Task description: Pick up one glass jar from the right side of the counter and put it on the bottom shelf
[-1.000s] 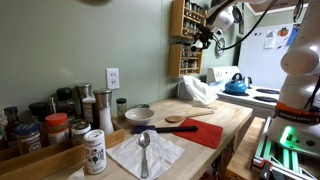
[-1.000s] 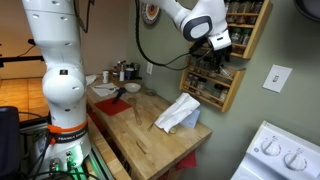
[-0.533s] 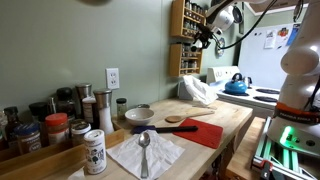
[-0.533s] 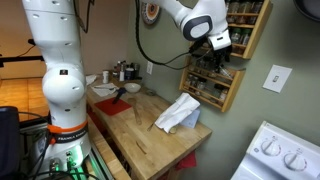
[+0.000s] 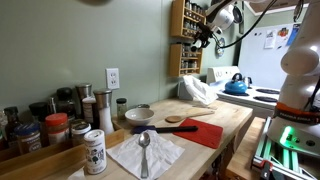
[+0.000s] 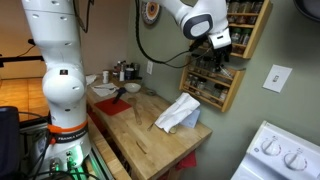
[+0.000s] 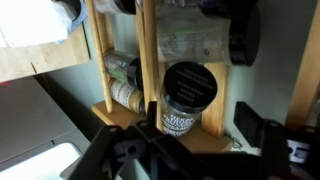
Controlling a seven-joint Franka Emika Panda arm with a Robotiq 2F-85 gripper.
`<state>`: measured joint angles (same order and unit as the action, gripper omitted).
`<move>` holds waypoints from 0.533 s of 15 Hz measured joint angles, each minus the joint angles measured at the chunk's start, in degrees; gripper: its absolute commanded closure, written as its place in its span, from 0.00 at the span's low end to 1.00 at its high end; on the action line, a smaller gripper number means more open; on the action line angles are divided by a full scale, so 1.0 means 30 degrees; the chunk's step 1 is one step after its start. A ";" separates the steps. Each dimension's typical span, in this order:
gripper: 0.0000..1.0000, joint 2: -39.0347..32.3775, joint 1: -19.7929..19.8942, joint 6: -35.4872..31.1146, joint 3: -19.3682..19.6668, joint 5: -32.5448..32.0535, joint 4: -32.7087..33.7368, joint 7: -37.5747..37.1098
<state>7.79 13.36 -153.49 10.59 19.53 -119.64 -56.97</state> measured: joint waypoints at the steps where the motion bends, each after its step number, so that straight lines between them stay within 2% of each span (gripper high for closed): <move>1: 0.00 -0.0028 0.0002 0.0041 0.0007 0.0000 -0.0041 0.0001; 8: 0.00 -0.0022 0.0023 0.0107 0.0031 -0.0006 -0.0170 0.0276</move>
<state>7.73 13.43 -153.17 10.68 19.51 -120.15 -56.14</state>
